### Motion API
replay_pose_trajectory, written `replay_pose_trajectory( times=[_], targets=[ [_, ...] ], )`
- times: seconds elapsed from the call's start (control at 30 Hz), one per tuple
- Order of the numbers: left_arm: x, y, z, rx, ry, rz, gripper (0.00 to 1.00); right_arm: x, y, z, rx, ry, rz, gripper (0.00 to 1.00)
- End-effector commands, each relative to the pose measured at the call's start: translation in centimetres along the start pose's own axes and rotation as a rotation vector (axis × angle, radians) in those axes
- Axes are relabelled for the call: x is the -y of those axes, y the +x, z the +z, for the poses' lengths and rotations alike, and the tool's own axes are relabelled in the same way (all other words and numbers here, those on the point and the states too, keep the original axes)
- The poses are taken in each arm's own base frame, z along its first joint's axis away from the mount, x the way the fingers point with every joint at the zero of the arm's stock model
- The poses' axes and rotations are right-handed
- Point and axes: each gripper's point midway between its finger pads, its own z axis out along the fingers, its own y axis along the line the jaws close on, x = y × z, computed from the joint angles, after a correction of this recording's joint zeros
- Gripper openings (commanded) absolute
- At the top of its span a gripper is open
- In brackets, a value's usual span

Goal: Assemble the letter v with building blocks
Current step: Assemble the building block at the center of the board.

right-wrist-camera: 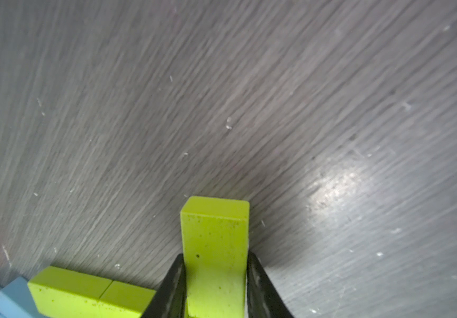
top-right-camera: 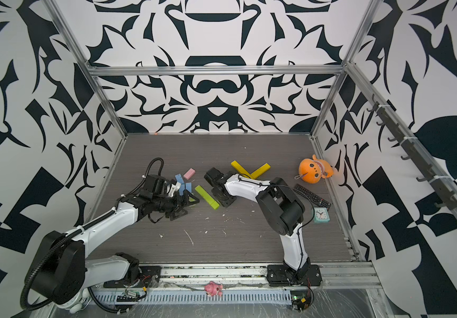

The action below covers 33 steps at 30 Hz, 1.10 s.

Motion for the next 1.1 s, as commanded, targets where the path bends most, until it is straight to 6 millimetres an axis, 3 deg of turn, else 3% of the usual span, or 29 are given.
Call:
replay_pose_trajectory(
  times=[0.0,1.07],
  targets=[
    [-0.08,0.47,-0.03,-0.008,0.011,0.003,1.00,3.67,1.94,1.06,-0.052,0.127,-0.020,0.36],
    [-0.27,0.65,0.03,-0.012,0.011,0.003,0.99,3.08,2.65,1.11,-0.071,0.103,-0.012,0.39]
  ],
)
